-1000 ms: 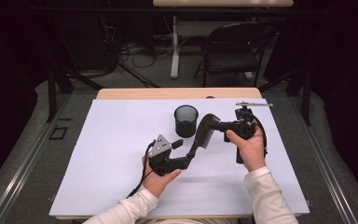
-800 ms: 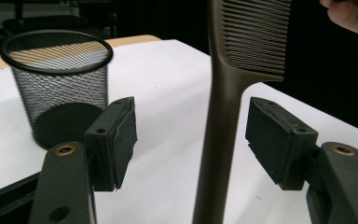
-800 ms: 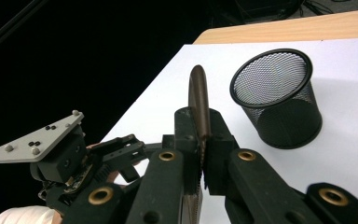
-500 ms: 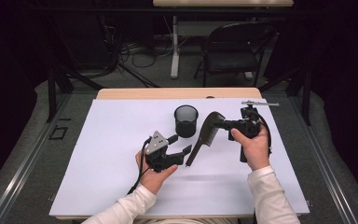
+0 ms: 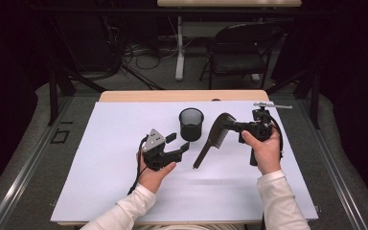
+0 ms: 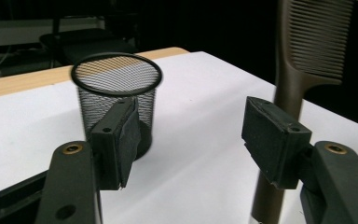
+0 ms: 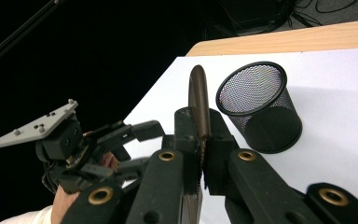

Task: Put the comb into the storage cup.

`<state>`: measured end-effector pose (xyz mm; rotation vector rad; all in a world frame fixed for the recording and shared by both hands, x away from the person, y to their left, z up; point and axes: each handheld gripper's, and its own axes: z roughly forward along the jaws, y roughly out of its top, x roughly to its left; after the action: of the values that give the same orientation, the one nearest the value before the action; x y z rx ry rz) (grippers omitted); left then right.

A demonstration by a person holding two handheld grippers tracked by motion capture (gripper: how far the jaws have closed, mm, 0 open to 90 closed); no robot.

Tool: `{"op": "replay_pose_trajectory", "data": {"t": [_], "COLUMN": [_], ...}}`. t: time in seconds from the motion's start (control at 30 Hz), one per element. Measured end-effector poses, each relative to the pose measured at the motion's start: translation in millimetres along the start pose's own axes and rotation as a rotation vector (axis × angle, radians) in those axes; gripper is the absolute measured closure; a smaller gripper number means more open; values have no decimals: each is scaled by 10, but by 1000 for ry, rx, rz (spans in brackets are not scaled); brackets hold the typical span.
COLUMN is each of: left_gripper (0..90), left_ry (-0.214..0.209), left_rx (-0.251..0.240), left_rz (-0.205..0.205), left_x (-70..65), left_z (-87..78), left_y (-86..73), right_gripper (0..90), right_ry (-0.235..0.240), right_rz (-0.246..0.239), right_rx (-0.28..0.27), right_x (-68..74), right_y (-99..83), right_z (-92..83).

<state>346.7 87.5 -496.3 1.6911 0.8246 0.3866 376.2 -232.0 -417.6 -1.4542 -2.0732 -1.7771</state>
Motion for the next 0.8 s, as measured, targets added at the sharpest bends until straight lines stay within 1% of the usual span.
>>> {"op": "replay_pose_trajectory", "data": {"t": [0.13,0.23,0.4,0.43,0.6,0.67,0.73,0.8], "left_gripper": [363,362,355,349,338,316,277,265], "left_ry": [29,67,104,109,108,113,128,133], "left_rx": [-5,-11,-24,-24,-30,-25,-17,-16], "left_rz": [-17,-19,-19,-18,-21,-29,-39,-45], "left_x": [83,144,244,266,376,408,450,480], "left_z": [-27,-51,-97,-107,-139,-147,-153,-159], "left_y": [20,39,78,85,113,118,120,121], "right_gripper": [870,869,870,870,870,869,869,870], "right_ry": [-7,-9,-13,-14,-18,-21,-24,-25], "right_rz": [-2,-1,-1,-1,-2,-4,-6,-3], "right_rx": [-5,-10,-12,-13,-12,-14,-14,-15], "right_x": [-3,-6,-15,-16,-15,-17,-20,-21], "right_y": [1,2,5,5,5,6,6,7], "right_z": [-5,-11,-23,-25,-22,-22,-27,-29]}}
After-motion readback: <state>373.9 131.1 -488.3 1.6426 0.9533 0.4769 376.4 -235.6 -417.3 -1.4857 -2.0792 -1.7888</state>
